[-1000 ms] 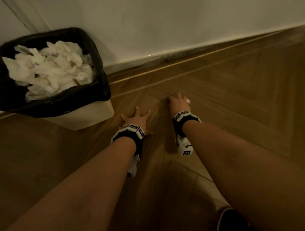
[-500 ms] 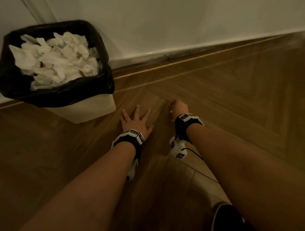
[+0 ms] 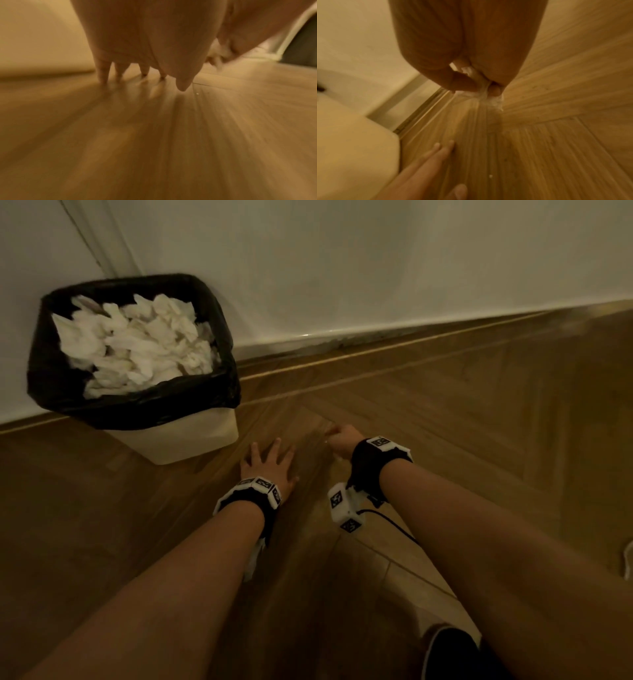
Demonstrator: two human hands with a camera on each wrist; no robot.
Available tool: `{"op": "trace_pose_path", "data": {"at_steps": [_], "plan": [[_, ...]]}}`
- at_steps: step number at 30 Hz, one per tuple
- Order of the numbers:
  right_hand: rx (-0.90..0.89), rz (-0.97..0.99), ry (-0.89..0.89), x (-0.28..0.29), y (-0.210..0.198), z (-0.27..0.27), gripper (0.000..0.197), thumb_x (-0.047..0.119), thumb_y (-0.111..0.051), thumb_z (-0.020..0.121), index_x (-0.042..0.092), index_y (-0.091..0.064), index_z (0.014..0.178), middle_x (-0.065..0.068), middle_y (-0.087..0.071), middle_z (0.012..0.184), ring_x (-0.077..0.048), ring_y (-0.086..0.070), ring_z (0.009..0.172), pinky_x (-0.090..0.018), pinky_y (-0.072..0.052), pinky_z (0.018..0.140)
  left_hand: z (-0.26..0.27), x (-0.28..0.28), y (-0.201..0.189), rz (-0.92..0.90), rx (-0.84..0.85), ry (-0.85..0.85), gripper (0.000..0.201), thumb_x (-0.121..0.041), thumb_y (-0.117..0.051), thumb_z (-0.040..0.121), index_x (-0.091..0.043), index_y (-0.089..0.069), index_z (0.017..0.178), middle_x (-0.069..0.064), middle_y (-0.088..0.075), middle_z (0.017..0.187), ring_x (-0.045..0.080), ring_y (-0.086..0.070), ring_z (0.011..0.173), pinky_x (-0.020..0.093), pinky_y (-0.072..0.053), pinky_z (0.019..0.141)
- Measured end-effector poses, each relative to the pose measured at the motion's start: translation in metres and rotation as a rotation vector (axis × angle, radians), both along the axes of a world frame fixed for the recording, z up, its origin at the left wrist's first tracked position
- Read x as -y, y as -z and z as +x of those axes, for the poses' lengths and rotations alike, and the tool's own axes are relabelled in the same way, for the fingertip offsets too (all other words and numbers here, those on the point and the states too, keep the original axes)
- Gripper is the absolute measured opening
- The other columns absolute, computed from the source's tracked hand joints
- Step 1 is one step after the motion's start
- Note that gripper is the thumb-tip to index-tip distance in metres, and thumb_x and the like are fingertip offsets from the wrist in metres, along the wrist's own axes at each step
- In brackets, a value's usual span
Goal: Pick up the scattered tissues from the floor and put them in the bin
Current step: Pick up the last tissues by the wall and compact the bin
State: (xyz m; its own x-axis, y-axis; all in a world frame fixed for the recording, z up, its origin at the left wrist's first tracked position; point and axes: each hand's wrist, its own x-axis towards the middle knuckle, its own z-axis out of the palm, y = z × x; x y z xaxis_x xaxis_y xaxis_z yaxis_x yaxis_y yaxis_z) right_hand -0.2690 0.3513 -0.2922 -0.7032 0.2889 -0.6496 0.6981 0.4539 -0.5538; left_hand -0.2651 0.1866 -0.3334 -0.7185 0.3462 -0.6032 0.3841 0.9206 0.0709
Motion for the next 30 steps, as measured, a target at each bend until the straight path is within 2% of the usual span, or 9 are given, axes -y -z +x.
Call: {"op": "trace_pose_path", "data": {"at_steps": [5, 8, 10, 13, 17, 20, 25, 27, 30], "plan": [[-0.100, 0.085, -0.134, 0.011, -0.038, -0.013, 0.036, 0.006, -0.056, 0.091, 0.009, -0.055, 0.127, -0.013, -0.058, 0.124, -0.023, -0.057, 0.104, -0.027, -0.045, 0.078, 0.009, 0.020, -0.020, 0.058, -0.038, -0.020, 0.057, -0.047, -0.032, 0.097, -0.025, -0.016, 0.148, 0.006, -0.016, 0.155, 0.030, -0.020, 0.140, 0.049, -0.025, 0.111], [-0.302, 0.141, -0.079, 0.021, -0.070, -0.027, 0.033, 0.008, -0.060, 0.088, 0.009, -0.058, 0.121, -0.014, -0.062, 0.119, -0.024, -0.061, 0.102, -0.027, -0.051, 0.081, 0.011, 0.035, -0.036, 0.112, -0.099, -0.013, 0.036, -0.035, -0.032, 0.099, -0.017, -0.047, 0.127, 0.008, -0.049, 0.130, 0.026, -0.049, 0.115, 0.037, -0.042, 0.088], [-0.486, 0.072, 0.090, 0.033, -0.094, -0.036, 0.025, 0.010, -0.052, 0.092, 0.012, -0.057, 0.117, -0.016, -0.062, 0.110, -0.017, -0.062, 0.079, -0.021, -0.056, 0.064, 0.008, 0.045, -0.049, 0.124, -0.100, -0.006, 0.031, -0.028, -0.032, 0.099, -0.013, -0.059, 0.102, 0.007, -0.060, 0.107, 0.021, -0.057, 0.089, 0.029, -0.042, 0.071], [-0.660, 0.008, 0.241, 0.052, -0.130, -0.053, 0.026, 0.018, -0.055, 0.092, 0.015, -0.051, 0.117, -0.005, -0.058, 0.108, -0.015, -0.054, 0.080, -0.023, -0.051, 0.064, 0.003, 0.062, -0.072, 0.160, -0.126, -0.039, 0.037, -0.030, -0.032, 0.099, -0.015, -0.055, 0.075, 0.001, -0.055, 0.077, 0.016, -0.049, 0.066, 0.025, -0.037, 0.061], [-0.746, 0.067, 0.110, 0.084, -0.172, -0.078, 0.040, 0.036, -0.064, 0.086, 0.010, -0.057, 0.116, -0.003, -0.063, 0.103, -0.019, -0.060, 0.087, -0.030, -0.051, 0.078, -0.009, 0.081, -0.109, 0.163, -0.119, -0.083, 0.039, -0.032, -0.034, 0.099, -0.008, -0.064, 0.097, 0.008, -0.058, 0.088, 0.023, -0.056, 0.077, 0.026, -0.039, 0.067], [-0.739, 0.045, -0.038, 0.117, -0.192, -0.091, 0.041, 0.038, -0.063, 0.086, 0.009, -0.058, 0.114, -0.011, -0.067, 0.098, -0.022, -0.065, 0.077, -0.036, -0.055, 0.073, -0.017, 0.098, -0.142, 0.148, -0.137, -0.115, 0.036, -0.034, -0.037, 0.099, -0.009, -0.063, 0.105, 0.010, -0.061, 0.101, 0.026, -0.060, 0.093, 0.030, -0.042, 0.073], [-0.630, 0.019, -0.228, 0.161, -0.202, -0.099, 0.039, 0.025, -0.063, 0.088, 0.008, -0.055, 0.121, -0.016, -0.063, 0.116, -0.029, -0.065, 0.089, -0.041, -0.054, 0.087, -0.025, 0.131, -0.189, 0.313, -0.074, -0.218, 0.033, -0.033, -0.042, 0.098, -0.012, -0.062, 0.083, 0.004, -0.063, 0.081, 0.016, -0.060, 0.067, 0.030, -0.050, 0.068], [-0.594, 0.128, -0.353, 0.174, -0.201, -0.097, 0.034, 0.022, -0.057, 0.091, 0.007, -0.057, 0.122, -0.015, -0.062, 0.120, -0.030, -0.063, 0.101, -0.039, -0.051, 0.092, -0.027, 0.142, -0.208, 0.376, -0.112, -0.210, 0.035, -0.033, -0.043, 0.098, -0.011, -0.063, 0.081, 0.005, -0.066, 0.078, 0.016, -0.061, 0.063, 0.030, -0.052, 0.068], [-0.569, 0.452, -0.590, 0.189, -0.195, -0.090, 0.033, 0.015, -0.039, 0.097, 0.008, -0.059, 0.123, -0.013, -0.053, 0.130, -0.028, -0.049, 0.118, -0.034, -0.040, 0.101, -0.034, 0.160, -0.231, 0.378, -0.388, -0.173, 0.035, -0.037, -0.042, 0.095, -0.012, -0.065, 0.090, 0.009, -0.067, 0.085, 0.018, -0.056, 0.067, 0.026, -0.043, 0.060]]}}
